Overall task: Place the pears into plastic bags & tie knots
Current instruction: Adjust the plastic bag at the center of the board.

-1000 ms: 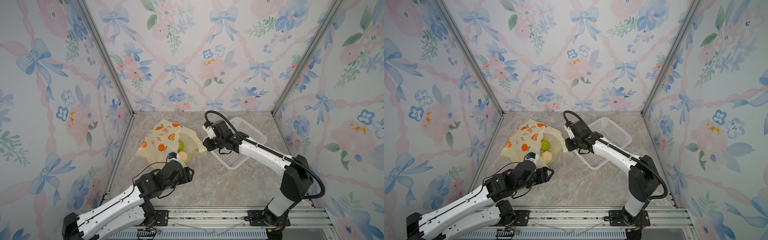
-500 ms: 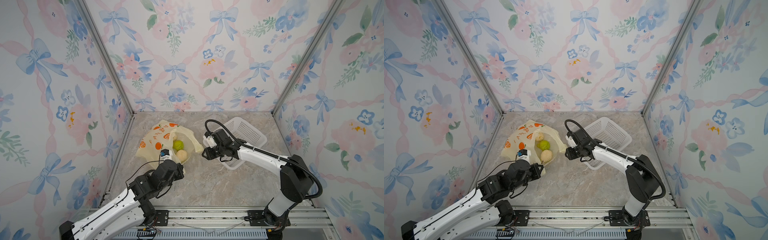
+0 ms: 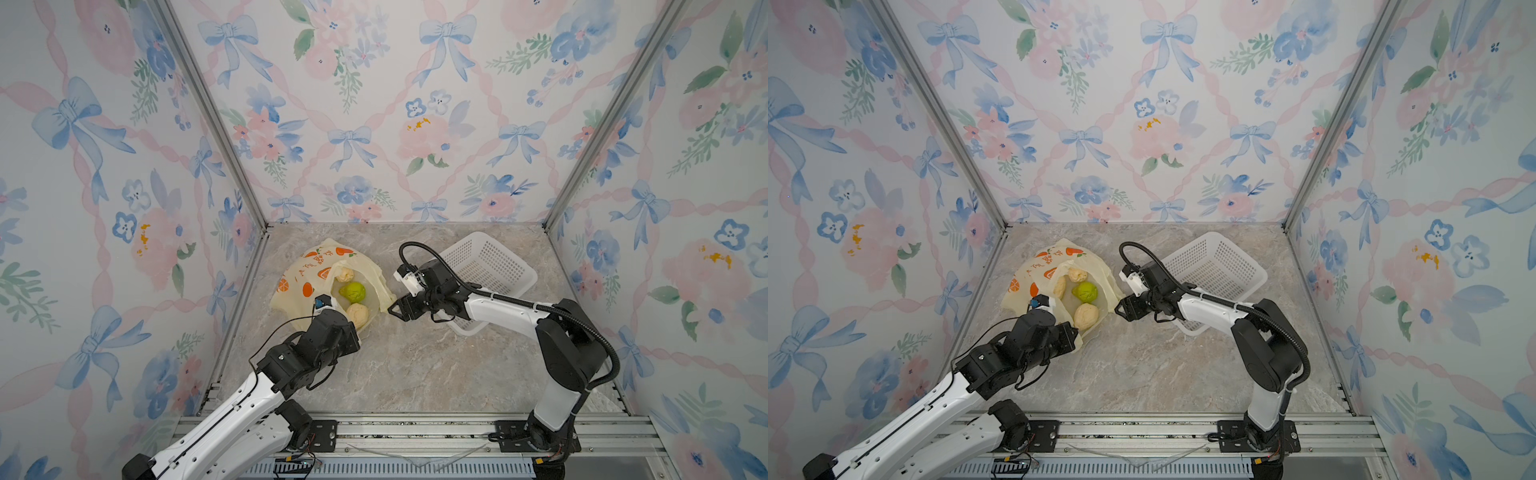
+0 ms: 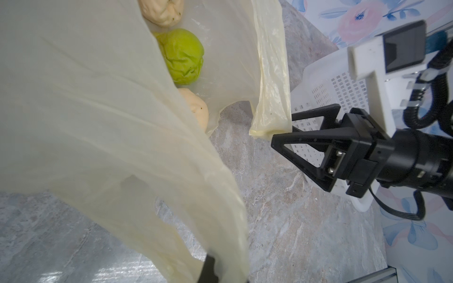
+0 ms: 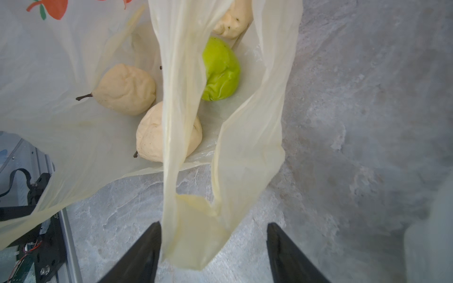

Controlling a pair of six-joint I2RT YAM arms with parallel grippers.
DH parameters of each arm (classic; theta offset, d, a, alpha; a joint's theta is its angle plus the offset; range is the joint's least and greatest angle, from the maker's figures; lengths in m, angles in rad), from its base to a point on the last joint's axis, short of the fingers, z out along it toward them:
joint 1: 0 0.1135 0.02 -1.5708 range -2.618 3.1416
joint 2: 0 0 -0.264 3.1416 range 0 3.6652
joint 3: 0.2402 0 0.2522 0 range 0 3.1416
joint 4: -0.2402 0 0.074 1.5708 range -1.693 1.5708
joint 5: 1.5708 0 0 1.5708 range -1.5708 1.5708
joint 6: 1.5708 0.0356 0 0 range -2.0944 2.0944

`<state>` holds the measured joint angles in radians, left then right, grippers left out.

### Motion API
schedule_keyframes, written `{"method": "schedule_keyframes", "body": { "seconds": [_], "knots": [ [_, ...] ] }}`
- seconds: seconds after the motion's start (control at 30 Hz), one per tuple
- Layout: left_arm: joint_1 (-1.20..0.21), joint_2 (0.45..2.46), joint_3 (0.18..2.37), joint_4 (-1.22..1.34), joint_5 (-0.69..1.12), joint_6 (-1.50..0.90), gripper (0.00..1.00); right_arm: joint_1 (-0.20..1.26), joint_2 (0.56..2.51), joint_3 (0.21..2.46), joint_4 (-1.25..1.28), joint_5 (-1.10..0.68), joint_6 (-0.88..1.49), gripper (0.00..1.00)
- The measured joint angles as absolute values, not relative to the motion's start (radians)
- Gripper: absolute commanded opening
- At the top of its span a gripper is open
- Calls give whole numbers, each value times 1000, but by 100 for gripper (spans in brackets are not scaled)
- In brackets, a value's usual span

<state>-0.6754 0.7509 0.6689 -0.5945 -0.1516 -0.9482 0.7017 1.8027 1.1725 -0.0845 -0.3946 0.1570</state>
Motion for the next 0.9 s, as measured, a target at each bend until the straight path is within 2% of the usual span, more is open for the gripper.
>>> {"method": "schedule_keyframes", "body": {
  "seconds": [0.2, 0.37, 0.47, 0.57, 0.77, 0.9],
  "knots": [
    [-637, 751, 674, -595, -114, -925, 0, 710, 1866, 1229, -52, -458, 91, 66],
    [-618, 767, 688, -601, -88, -898, 0, 721, 1919, 1306, -56, -459, 42, 60],
    [-614, 776, 690, -602, -80, -892, 1, 733, 1936, 1336, -67, -426, 11, 68],
    [-610, 775, 694, -602, -80, -890, 1, 759, 1936, 1337, -79, -358, -36, 69],
    [-601, 783, 701, -602, -77, -889, 0, 810, 1935, 1337, -86, -275, -104, 64],
    [-601, 795, 703, -602, -69, -883, 0, 815, 1930, 1337, -85, -280, -136, 52]
  ]
}}
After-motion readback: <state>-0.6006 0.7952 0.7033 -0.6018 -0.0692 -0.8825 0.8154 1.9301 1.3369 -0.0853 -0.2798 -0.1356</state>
